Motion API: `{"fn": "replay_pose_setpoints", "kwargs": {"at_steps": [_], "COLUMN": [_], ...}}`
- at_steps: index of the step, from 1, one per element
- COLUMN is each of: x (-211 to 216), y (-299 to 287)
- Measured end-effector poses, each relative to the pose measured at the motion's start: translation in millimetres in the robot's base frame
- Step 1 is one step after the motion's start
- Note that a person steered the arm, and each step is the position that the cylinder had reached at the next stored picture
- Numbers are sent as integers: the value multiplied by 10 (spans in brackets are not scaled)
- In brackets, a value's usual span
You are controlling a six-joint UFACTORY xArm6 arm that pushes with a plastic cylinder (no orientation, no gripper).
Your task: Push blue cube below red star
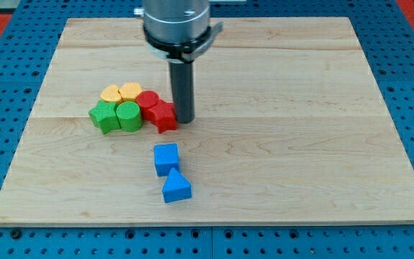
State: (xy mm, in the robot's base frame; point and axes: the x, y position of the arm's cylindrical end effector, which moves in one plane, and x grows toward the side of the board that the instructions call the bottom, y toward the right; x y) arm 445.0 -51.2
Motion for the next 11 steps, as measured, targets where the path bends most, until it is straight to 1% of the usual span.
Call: {"fn": "replay_pose_setpoints", "kwargs": {"at_steps": [1,2,3,4,5,6,7,8,9,10,11], "x": [0,205,742,1491,1737,1537,1410,1176,1076,1214,1067], "y": [-213,181,554,758,584,350,-197,-384,-378,-91,-10]}}
